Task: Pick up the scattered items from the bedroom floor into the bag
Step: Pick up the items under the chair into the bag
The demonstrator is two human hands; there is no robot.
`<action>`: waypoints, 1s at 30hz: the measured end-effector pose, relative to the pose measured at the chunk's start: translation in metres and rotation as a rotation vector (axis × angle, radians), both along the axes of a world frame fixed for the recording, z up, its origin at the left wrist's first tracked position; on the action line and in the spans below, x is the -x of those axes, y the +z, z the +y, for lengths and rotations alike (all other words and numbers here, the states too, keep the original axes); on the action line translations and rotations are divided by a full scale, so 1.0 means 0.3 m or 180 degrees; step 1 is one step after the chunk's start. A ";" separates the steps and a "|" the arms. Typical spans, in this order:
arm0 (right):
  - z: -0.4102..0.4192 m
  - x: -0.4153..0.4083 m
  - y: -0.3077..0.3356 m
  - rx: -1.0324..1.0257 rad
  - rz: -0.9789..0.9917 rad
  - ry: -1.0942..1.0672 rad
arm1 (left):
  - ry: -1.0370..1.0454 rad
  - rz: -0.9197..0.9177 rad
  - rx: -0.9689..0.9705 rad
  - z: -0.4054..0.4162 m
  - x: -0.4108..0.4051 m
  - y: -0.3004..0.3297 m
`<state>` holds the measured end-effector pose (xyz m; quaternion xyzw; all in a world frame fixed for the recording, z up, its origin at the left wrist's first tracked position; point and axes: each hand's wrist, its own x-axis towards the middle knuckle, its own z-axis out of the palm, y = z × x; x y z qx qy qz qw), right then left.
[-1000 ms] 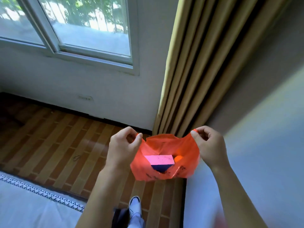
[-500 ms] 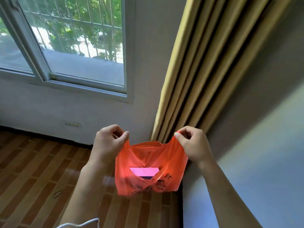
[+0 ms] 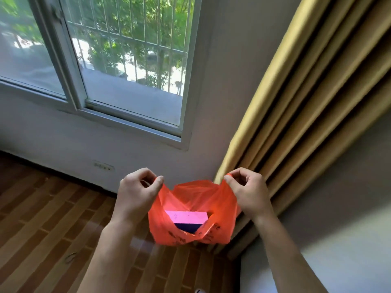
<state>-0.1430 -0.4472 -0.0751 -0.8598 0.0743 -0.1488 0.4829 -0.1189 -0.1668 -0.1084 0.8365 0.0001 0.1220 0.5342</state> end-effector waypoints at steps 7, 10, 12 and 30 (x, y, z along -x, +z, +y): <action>0.123 -0.305 -0.039 -0.0056 0.0075 0.0657 | 0.0786 0.0248 -0.0080 0.094 -0.094 -0.034; 0.174 -0.436 -0.057 -0.0012 0.0117 0.0986 | 0.1137 0.0319 -0.0206 0.125 -0.134 -0.042; 0.205 -0.520 -0.069 0.0006 0.0130 0.1201 | 0.1365 0.0332 -0.0303 0.143 -0.155 -0.046; 0.713 -0.802 -0.155 -0.0327 0.0092 0.3328 | 0.3544 0.0597 -0.0408 0.364 0.073 -0.036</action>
